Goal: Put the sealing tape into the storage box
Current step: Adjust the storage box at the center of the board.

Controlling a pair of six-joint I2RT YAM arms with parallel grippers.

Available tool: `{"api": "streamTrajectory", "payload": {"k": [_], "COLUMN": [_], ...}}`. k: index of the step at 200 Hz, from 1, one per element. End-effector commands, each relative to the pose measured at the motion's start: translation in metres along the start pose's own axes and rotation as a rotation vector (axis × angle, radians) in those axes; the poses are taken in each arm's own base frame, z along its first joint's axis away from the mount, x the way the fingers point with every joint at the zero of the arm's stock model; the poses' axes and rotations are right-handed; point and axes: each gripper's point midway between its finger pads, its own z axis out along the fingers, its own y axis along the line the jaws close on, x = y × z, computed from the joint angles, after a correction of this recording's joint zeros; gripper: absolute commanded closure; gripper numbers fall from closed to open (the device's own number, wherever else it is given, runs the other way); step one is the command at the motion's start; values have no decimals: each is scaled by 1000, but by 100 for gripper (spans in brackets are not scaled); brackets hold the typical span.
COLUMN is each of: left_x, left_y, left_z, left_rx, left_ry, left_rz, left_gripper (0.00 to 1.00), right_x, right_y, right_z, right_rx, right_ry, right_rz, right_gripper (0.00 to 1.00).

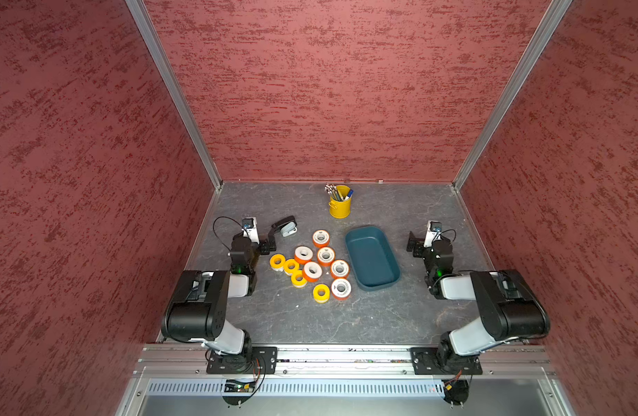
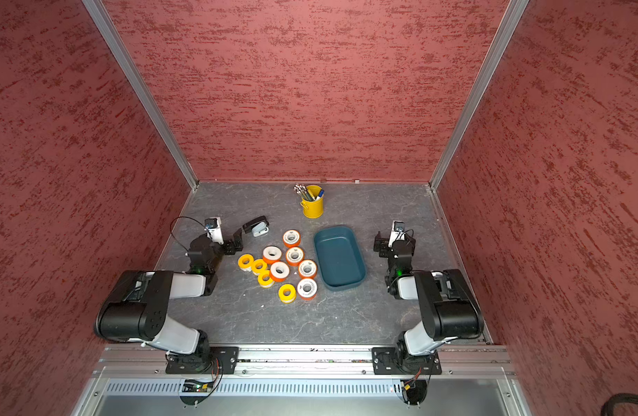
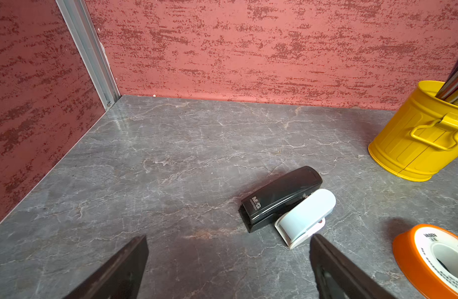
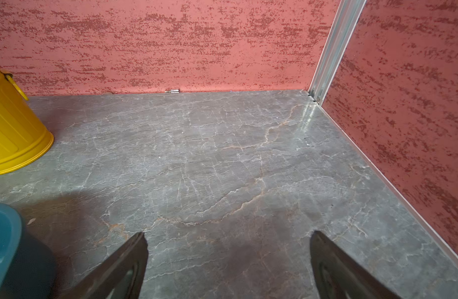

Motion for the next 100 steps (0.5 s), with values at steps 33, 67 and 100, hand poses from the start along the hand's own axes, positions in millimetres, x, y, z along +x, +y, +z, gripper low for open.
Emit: {"api": "streamTrajectory", "payload": {"k": [33, 67, 100], "left_x": [-3, -3, -3], "left_y": [0, 1, 2], "left_z": [-1, 1, 1], "left_rx": [3, 52, 51], "left_ry": [-17, 3, 3], "left_rz": [11, -22, -23], "left_gripper": [0, 0, 0], "right_x": [-14, -15, -15], "right_y": [1, 1, 1], "right_z": [2, 2, 3], "right_rx": [-7, -7, -8], "right_ry": [-42, -44, -44], "right_rz": [15, 15, 15], "right_gripper": [1, 1, 1]}}
